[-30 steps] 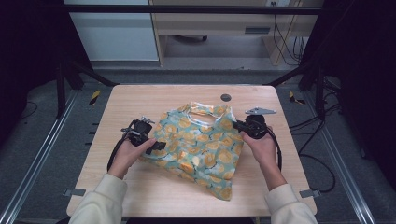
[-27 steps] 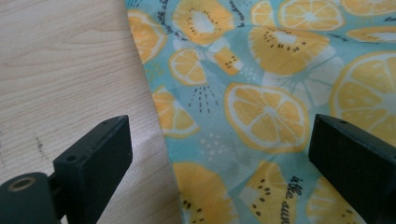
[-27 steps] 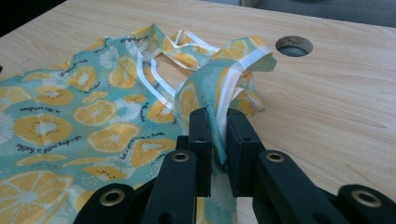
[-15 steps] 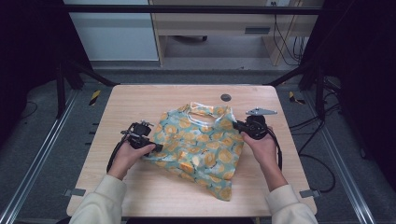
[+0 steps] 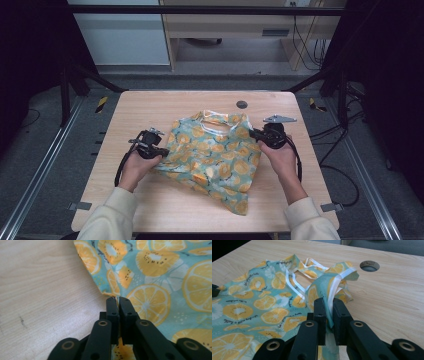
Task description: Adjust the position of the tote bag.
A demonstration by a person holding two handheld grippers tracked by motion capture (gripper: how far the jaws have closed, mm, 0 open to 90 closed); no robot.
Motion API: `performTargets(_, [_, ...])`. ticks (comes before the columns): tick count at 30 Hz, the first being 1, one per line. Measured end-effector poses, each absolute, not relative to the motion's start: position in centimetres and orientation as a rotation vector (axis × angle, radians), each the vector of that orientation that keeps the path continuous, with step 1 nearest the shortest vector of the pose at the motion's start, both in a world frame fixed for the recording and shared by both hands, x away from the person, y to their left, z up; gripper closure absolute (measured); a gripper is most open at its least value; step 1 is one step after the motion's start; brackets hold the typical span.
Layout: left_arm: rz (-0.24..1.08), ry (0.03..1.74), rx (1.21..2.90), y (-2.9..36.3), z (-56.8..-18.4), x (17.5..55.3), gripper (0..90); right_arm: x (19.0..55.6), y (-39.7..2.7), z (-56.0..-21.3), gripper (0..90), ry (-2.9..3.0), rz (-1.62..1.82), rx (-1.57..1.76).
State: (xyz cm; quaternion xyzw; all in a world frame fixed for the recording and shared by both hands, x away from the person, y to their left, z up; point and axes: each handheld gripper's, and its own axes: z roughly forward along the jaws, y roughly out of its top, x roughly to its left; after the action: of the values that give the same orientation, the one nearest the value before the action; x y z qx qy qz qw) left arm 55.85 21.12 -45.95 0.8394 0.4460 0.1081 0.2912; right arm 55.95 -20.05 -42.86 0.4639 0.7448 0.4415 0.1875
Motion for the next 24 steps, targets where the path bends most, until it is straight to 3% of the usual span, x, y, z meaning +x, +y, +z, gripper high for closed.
performTargets(9, [0.409, 1.139, 2.163, 22.2, -44.8, 54.9, 89.6, 55.4, -20.8, -41.4, 87.9, 2.067, 1.246, 1.263])
performTargets(24, [0.565, 1.107, 2.060, 22.9, -43.0, 54.0, 90.0, 54.4, -23.1, -38.8, 89.0, 1.995, 1.252, 1.227])
